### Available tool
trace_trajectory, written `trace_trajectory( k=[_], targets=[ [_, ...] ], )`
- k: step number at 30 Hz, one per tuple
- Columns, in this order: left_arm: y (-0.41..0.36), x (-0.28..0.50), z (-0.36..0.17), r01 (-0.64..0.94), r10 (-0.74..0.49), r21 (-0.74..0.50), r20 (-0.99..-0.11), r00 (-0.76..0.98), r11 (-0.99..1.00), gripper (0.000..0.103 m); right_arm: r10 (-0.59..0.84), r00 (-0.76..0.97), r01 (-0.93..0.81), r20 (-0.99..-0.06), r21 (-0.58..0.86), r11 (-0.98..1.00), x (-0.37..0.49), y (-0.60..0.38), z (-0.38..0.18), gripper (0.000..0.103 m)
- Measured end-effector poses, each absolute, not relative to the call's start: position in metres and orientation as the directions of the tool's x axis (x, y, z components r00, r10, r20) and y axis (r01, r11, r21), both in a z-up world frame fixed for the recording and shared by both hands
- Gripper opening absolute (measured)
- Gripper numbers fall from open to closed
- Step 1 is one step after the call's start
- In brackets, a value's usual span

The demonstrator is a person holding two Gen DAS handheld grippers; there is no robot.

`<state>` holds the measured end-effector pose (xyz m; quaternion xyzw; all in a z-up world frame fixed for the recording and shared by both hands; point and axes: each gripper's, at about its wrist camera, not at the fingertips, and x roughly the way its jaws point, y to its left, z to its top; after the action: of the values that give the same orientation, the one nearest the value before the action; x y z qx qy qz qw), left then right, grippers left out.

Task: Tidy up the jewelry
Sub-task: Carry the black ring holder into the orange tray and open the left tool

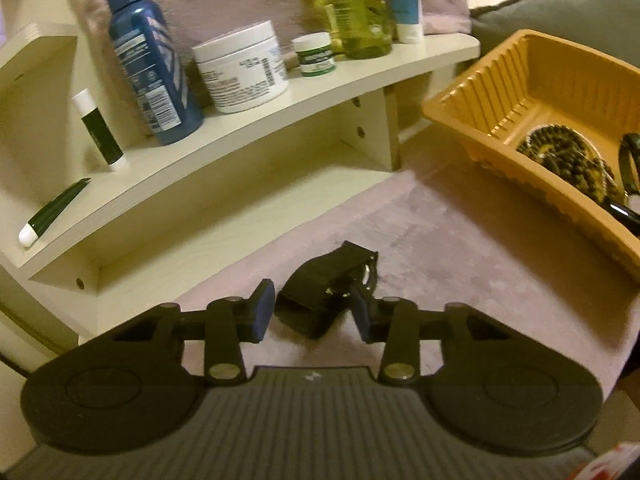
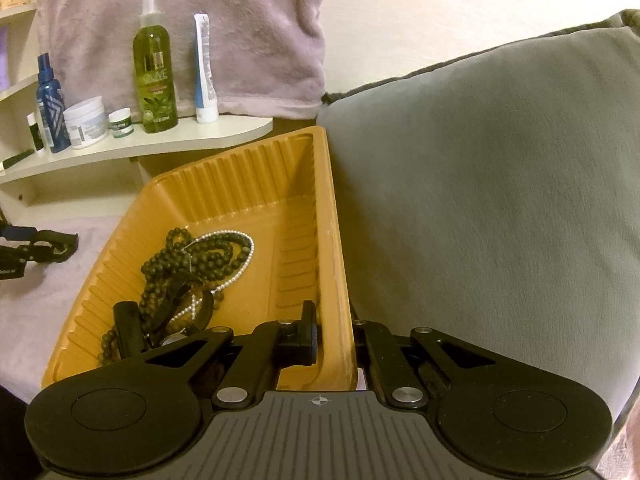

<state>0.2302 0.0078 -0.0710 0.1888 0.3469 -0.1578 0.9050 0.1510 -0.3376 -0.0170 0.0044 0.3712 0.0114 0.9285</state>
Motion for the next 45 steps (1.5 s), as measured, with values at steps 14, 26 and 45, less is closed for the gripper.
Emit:
trace_trajectory(
  k=[14, 26, 45],
  targets=[
    [0.011, 0.222, -0.067, 0.408, -0.163, 0.190, -0.709, 0.687, 0.893, 0.020, 0.028, 0.727, -0.023, -0.686, 0.016, 1.000, 0.150, -0.337, -0.015, 0.005],
    [-0.004, 0.214, -0.026, 0.377, -0.209, 0.129, -0.650, 0.730, 0.917, 0.020, 0.031, 0.730, -0.023, -0.682, 0.020, 1.000, 0.149, -0.337, -0.012, 0.005],
    [-0.078, 0.201, 0.040, 0.516, -0.409, 0.030, -0.570, 0.712, 0.856, 0.020, 0.060, 0.728, -0.009, -0.683, 0.078, 0.997, 0.148, -0.347, -0.019, 0.005]
  ],
)
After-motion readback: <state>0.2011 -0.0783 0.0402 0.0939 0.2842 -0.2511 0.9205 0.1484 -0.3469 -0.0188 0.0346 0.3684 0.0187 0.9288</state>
